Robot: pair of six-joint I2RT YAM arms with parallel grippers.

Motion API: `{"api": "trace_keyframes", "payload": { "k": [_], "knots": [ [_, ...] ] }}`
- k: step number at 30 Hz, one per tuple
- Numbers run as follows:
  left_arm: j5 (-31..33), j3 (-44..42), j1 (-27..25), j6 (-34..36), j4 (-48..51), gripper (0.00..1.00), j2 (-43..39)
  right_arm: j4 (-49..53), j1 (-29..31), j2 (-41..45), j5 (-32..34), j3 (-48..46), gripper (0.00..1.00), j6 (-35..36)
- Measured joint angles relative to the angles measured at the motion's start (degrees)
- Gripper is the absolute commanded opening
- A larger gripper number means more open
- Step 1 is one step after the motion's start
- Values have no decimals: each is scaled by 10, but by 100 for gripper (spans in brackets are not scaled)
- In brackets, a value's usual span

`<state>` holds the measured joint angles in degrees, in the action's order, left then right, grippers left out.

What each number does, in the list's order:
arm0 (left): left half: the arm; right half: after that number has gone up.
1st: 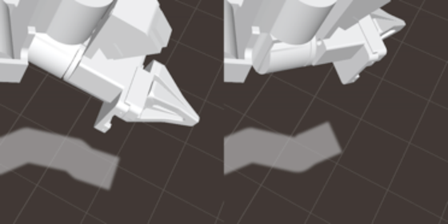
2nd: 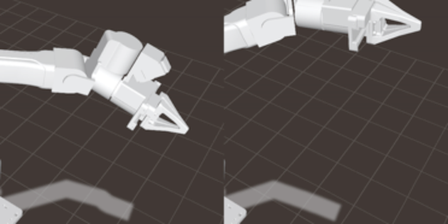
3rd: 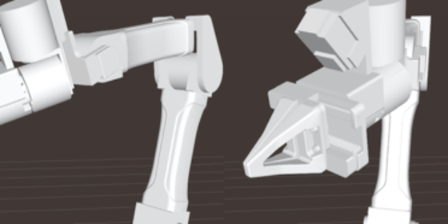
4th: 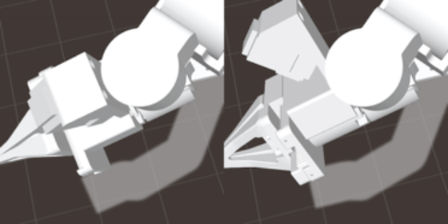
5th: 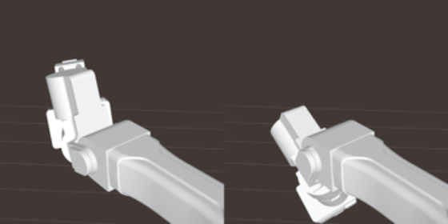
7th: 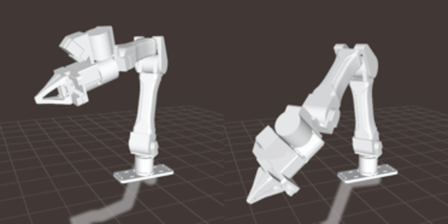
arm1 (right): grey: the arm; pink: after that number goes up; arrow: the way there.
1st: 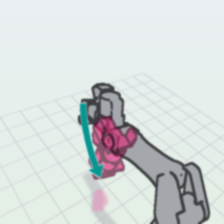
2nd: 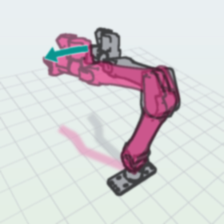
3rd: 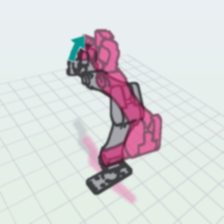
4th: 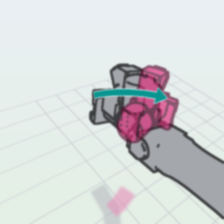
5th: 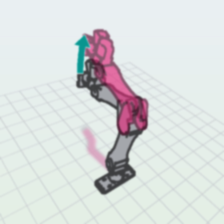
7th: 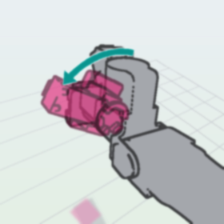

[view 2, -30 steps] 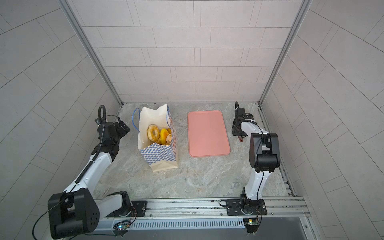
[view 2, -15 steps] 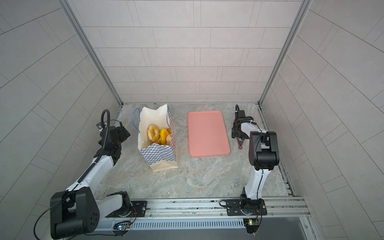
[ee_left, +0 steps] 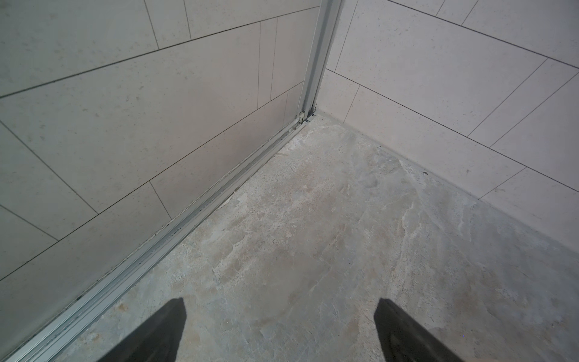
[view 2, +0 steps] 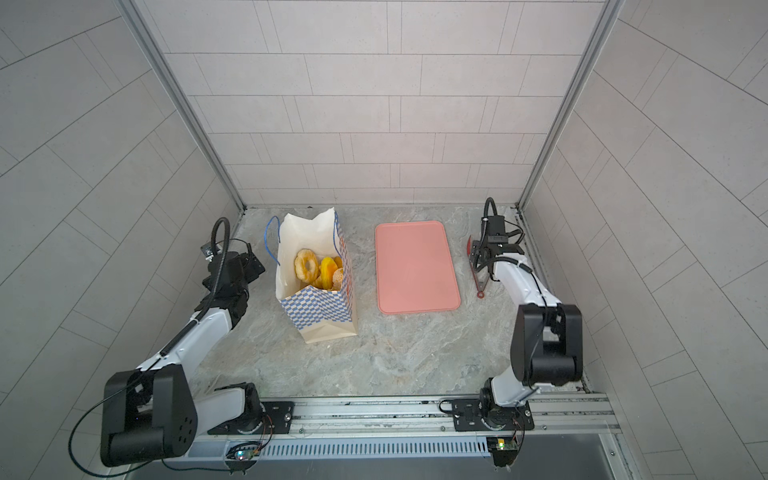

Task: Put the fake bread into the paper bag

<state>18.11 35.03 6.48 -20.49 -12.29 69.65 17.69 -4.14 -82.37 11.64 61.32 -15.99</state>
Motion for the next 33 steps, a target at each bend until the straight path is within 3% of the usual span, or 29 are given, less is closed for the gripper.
{"api": "trace_keyframes", "payload": {
  "k": [5, 12, 19, 27, 33],
  "knots": [
    [7, -25, -8, 7, -36, 100, 19, -147, 0, 90, 8, -106, 99, 1],
    [16, -59, -27, 24, -84, 100, 47, -309, 1, 110, 34, -272, 99, 39],
    [32, -91, -55, 66, -154, 100, 56, -421, 10, 123, 43, -376, 99, 66],
    [42, -156, -109, 143, -309, 100, 115, -596, 50, 88, 41, -459, 99, 98],
    [39, -199, -111, 174, -438, 100, 183, -709, 64, 24, 38, -473, 99, 117]
  ]
}}
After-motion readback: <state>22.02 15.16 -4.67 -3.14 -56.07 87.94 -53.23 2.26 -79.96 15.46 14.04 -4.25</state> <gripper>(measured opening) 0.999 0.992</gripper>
